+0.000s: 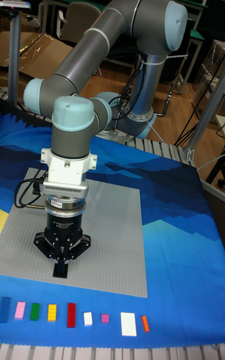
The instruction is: Stack small Lego blocks one on top of the other
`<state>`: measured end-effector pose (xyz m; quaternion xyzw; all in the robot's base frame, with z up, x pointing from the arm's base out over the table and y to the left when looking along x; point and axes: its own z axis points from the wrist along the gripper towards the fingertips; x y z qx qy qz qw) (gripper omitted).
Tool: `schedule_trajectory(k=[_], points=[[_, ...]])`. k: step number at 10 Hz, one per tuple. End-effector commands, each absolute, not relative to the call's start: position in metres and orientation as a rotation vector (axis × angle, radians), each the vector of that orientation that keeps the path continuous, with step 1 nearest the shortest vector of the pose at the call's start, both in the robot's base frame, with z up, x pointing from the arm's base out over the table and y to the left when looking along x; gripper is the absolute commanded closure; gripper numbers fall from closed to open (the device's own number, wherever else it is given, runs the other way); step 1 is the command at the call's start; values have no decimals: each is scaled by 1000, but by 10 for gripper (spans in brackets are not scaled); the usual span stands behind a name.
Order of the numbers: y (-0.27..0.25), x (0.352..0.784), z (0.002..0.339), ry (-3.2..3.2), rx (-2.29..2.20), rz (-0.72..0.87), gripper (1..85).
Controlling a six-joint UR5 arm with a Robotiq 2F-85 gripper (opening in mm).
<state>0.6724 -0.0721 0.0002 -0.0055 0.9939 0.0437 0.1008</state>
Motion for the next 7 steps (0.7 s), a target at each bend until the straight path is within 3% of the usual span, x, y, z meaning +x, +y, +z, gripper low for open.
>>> schedule_trajectory(k=[1,7], points=[[-69,664,1,2968,10,159,847],[-71,641,1,3051,43,130,847]])
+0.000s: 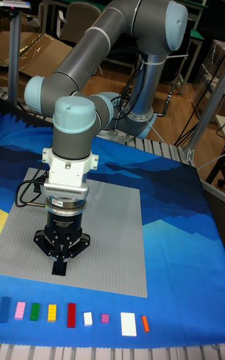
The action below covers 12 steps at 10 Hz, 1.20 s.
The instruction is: Stack small Lego blocks one on top of the other
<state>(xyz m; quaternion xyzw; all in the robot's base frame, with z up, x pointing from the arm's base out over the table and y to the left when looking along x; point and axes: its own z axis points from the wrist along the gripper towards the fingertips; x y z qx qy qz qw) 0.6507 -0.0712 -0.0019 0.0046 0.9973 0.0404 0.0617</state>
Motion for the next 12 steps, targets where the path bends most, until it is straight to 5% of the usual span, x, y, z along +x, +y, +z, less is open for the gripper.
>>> schedule_trajectory(k=[1,12], points=[[-70,638,2,3065,52,133,847],[-76,642,0,3065,-9,199,847]])
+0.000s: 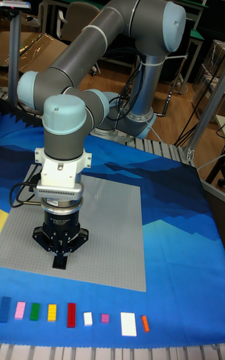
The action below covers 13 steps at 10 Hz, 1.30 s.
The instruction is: Stack small Lego blocks one on top of the other
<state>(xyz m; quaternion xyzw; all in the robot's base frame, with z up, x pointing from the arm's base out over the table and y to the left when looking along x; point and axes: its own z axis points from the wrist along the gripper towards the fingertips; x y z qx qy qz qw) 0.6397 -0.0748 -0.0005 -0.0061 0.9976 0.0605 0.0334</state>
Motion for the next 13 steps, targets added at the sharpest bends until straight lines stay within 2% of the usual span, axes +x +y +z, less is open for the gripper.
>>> schedule_trajectory(k=[1,5,13], points=[[-76,644,-1,3058,0,187,847],[-79,636,14,3114,79,120,847],[-71,637,13,3089,92,153,847]])
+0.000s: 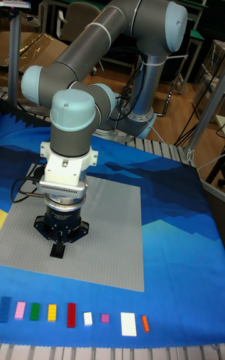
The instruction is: Stack small Lego blocks one on top of the other
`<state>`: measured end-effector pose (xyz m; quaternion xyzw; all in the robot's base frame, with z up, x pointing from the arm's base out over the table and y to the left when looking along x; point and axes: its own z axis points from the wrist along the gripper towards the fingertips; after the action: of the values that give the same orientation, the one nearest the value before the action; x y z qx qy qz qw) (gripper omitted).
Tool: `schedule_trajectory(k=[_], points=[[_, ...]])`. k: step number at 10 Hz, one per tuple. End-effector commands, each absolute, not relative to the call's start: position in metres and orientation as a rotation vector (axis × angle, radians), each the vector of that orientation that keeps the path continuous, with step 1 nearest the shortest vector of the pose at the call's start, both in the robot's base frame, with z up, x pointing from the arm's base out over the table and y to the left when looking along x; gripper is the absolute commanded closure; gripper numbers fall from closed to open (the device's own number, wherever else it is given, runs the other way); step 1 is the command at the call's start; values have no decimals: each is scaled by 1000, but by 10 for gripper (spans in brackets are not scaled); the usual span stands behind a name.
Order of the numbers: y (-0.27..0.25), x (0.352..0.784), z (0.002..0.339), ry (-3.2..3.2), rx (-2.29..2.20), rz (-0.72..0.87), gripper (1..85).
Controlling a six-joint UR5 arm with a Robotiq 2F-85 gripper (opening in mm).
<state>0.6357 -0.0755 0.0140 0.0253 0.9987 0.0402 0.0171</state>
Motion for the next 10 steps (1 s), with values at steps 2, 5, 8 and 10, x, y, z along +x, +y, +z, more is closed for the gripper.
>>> schedule_trajectory(k=[2,5,8,10], points=[[-69,641,8,3065,72,164,847],[-70,648,2,3034,46,167,847],[-70,651,3,3021,32,168,847],[-72,644,6,3047,22,168,847]])
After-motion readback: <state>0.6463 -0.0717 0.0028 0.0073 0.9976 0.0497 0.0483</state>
